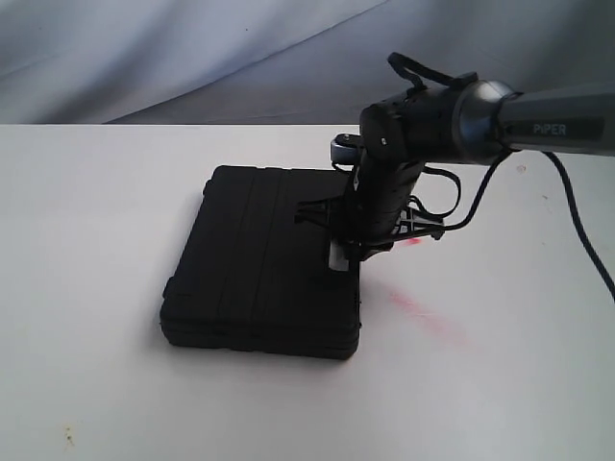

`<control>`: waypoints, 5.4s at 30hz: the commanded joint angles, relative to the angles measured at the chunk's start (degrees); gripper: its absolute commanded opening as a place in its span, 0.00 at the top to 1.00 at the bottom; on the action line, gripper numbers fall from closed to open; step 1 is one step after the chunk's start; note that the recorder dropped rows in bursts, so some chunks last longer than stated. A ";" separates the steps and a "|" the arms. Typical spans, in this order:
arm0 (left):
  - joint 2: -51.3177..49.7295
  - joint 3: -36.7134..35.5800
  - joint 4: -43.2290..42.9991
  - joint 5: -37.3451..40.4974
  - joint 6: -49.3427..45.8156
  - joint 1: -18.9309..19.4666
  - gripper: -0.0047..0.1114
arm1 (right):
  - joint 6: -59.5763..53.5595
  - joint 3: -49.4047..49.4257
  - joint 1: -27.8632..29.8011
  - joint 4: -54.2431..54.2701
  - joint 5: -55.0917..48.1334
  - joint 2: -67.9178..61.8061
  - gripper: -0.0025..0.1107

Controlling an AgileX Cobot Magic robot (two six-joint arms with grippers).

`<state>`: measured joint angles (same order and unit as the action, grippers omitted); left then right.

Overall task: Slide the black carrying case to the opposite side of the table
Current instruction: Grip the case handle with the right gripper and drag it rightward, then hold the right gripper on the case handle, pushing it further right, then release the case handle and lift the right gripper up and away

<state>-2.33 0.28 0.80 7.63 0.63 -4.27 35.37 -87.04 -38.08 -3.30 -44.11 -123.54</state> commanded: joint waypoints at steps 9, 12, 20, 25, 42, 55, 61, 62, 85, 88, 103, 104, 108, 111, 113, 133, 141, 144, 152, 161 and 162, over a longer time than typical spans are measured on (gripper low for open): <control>0.17 -0.28 -0.03 -0.05 0.45 -0.31 0.96 | -4.92 1.96 5.04 -4.24 -7.51 4.09 0.98; 0.17 -0.28 -0.03 -0.05 0.45 -0.31 0.96 | -4.92 5.30 6.80 -7.17 -7.10 5.77 0.98; 0.17 -0.28 -0.03 -0.05 0.45 -0.31 0.96 | -5.32 16.15 12.59 -9.36 -0.16 11.50 0.98; 0.17 -0.28 -0.03 -0.05 0.45 -0.31 0.96 | -9.31 17.10 16.03 -9.57 -0.80 12.59 0.98; 0.17 -0.28 -0.03 -0.05 0.45 -0.31 0.96 | -17.12 17.10 20.89 -11.09 -0.66 12.59 0.98; 0.17 -0.28 -0.03 -0.05 0.45 -0.31 0.96 | -17.78 17.10 21.14 -11.45 -0.32 12.59 0.98; 0.17 -0.28 -0.03 -0.05 0.45 -0.31 0.96 | -19.01 17.10 22.67 -10.63 -0.36 12.59 0.98; 0.17 -0.28 -0.03 -0.05 0.45 -0.31 0.96 | -19.02 17.10 22.65 -10.37 -0.36 12.59 0.98; 0.17 -0.28 -0.03 -0.05 0.45 -0.31 0.96 | -20.38 17.10 24.30 -9.11 0.04 12.59 0.98; 0.17 -0.28 -0.03 -0.05 0.45 -0.31 0.96 | -20.38 17.10 24.30 -9.11 0.04 12.59 0.98; 0.17 -0.28 -0.03 -0.05 0.45 -0.31 0.96 | -20.38 17.10 24.88 -9.50 0.04 12.59 0.98; 0.17 -0.28 -0.03 -0.05 0.45 -0.31 0.96 | -20.38 17.10 24.88 -9.50 0.04 12.59 0.98; 0.17 -0.28 -0.03 -0.05 0.45 -0.31 0.96 | -20.38 17.10 24.88 -9.50 0.04 12.59 0.98; 0.17 -0.28 -0.03 -0.05 0.45 -0.31 0.96 | -20.38 17.10 24.88 -9.49 0.15 12.59 0.98; 0.17 -0.28 -0.03 -0.05 0.45 -0.31 0.96 | -20.38 17.10 24.88 -9.49 0.15 12.59 0.98; 0.17 -0.28 -0.03 -0.05 0.45 -0.31 0.96 | -18.62 17.10 24.88 -9.49 0.15 12.59 0.67; 0.17 -0.28 -0.03 -0.05 0.45 -0.31 0.96 | -17.94 17.10 24.88 -9.49 0.73 12.82 0.64; 0.17 -0.28 -0.03 -0.05 0.45 -0.31 0.96 | -17.15 17.10 24.88 -9.49 1.92 13.96 0.64; 0.17 -0.28 -0.03 -0.05 0.45 -0.31 0.96 | -17.01 17.10 24.88 -9.35 4.83 19.78 0.64; 0.17 -0.28 -0.03 -0.05 0.45 -0.31 0.96 | -17.57 17.31 24.63 -9.10 11.31 29.22 0.81; 0.17 -0.28 -0.03 -0.05 0.45 -0.31 0.96 | -17.97 17.76 24.38 -9.10 12.90 30.34 0.84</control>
<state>-2.33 0.28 0.80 7.63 0.63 -4.27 18.10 -70.19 -13.73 -12.41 -35.04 -96.17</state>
